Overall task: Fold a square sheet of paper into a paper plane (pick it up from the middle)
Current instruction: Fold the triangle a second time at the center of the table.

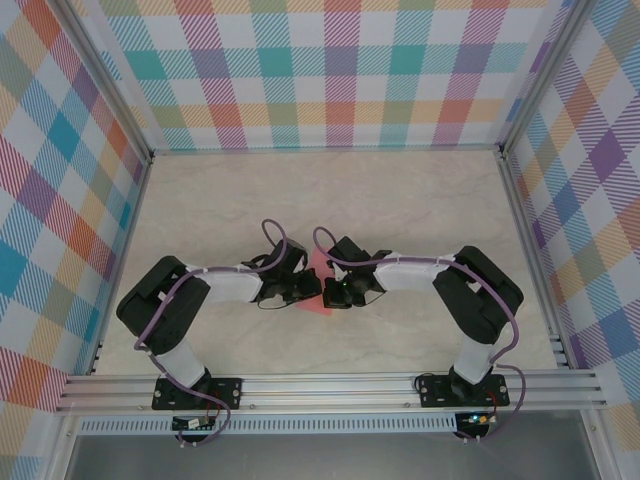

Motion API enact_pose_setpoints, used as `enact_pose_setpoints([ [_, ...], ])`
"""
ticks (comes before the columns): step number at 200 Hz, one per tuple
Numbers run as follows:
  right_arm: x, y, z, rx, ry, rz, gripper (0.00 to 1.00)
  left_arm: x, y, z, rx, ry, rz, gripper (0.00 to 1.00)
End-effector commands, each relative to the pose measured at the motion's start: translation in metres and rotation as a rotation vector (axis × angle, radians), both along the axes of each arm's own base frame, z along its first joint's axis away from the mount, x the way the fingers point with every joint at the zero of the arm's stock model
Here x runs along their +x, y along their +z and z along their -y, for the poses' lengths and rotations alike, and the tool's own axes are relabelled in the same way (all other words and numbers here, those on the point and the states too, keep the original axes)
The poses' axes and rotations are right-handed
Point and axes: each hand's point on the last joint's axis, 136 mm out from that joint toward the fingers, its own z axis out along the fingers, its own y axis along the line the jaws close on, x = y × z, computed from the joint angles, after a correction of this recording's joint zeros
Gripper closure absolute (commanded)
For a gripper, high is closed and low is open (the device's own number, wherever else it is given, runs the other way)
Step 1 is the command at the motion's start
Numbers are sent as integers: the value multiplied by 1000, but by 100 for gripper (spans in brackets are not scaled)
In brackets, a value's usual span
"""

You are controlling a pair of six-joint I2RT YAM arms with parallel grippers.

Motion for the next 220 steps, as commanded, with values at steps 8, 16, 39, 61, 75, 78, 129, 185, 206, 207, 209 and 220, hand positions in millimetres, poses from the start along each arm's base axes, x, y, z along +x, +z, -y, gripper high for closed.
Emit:
enact_pose_setpoints([
  [8, -42, -57, 53, -238, 43, -132, 97, 24, -23, -41, 168, 56, -7, 92],
  [16, -43, -58, 54, -241, 50, -136, 97, 29, -22, -44, 172, 61, -6, 92],
  [39, -45, -59, 57, -250, 56, -141, 97, 40, -20, -53, 175, 81, 1, 92],
  [61, -45, -59, 57, -250, 56, -141, 97, 49, -19, -62, 168, 108, 6, 92],
  [75, -45, -60, 57, -249, 55, -141, 97, 55, -17, -67, 164, 124, 11, 92],
  [78, -45, -60, 57, -248, 55, -141, 97, 56, -17, -68, 164, 128, 11, 92],
  [129, -41, -54, 50, -228, 51, -129, 97, 69, 14, -64, 121, 105, 79, 92],
  [185, -37, -47, 42, -194, 50, -127, 97, 45, 49, -31, -91, 58, 100, 91],
  [206, -36, -47, 42, -196, 44, -121, 97, 39, 36, -29, -80, 77, 79, 91],
  [207, -36, -46, 42, -195, 44, -121, 97, 39, 35, -29, -79, 77, 78, 91],
  [209, -36, -46, 42, -195, 44, -120, 97, 39, 34, -29, -78, 80, 77, 91],
  [220, -34, -45, 40, -187, 46, -111, 97, 38, 29, -24, -87, 76, 66, 91],
])
